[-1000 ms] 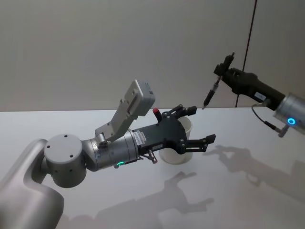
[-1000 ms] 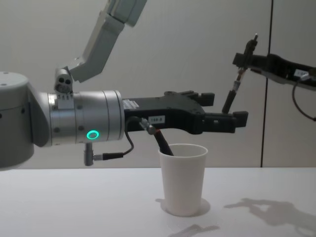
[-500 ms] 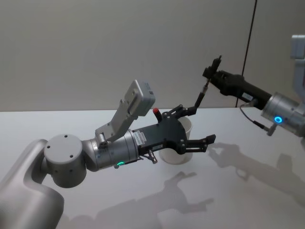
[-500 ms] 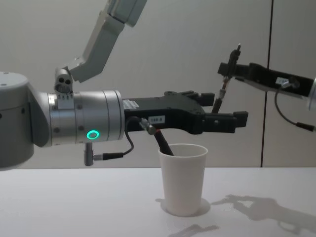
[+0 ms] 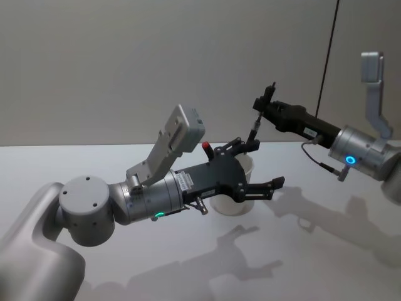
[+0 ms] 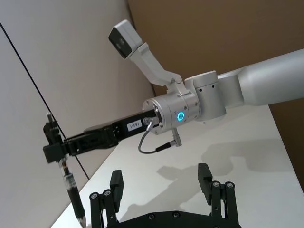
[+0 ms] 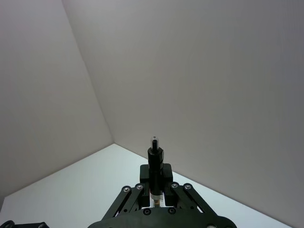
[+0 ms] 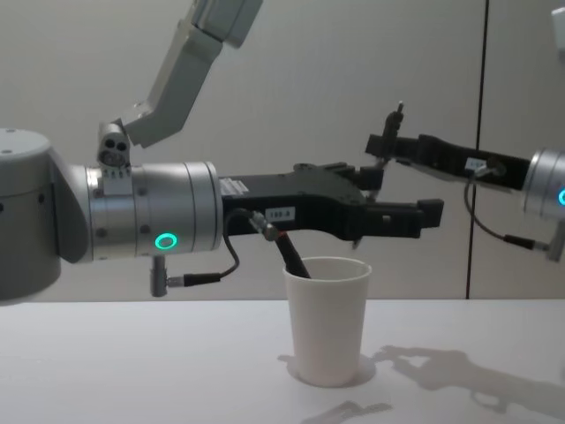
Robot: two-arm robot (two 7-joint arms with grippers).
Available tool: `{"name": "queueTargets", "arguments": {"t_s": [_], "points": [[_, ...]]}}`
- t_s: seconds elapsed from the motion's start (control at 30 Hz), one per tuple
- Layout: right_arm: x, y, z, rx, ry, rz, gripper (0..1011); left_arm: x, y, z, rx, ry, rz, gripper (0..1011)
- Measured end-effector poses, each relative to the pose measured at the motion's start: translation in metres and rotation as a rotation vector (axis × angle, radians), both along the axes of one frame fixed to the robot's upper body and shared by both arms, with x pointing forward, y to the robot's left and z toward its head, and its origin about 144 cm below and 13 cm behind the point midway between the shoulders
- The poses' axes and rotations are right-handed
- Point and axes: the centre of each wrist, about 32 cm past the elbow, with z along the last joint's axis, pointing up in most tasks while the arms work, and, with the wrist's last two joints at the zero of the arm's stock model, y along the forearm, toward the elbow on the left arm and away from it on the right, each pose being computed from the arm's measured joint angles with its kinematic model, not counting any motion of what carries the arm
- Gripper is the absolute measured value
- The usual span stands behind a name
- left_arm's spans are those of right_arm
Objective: Place the pen into the pen holder.
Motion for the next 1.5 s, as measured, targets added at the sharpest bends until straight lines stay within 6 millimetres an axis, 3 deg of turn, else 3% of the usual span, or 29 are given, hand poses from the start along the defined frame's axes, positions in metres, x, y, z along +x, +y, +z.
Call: {"name": "queueTargets", "arguments": {"t_s": [0.7,0.9,1.1,1.5], "points": [[0.011,0.015,-0.010,-0.031,0.027,0.037,179,0.000,0.000,0.000,0.000,0.000,0.000,1004],[0.012,0.016,-0.011,-0.041,0.031,0.042,317,0.000,0.000,0.000,0.000,0.000,0.000,1004],[0.014,0.017,-0.011,-0.051,0.032,0.043,554,0.000,0.000,0.000,0.000,0.000,0.000,1004],[0.014,0.013,-0.009,-0.061,0.025,0.038,883,0.000,0.000,0.000,0.000,0.000,0.000,1004]]}}
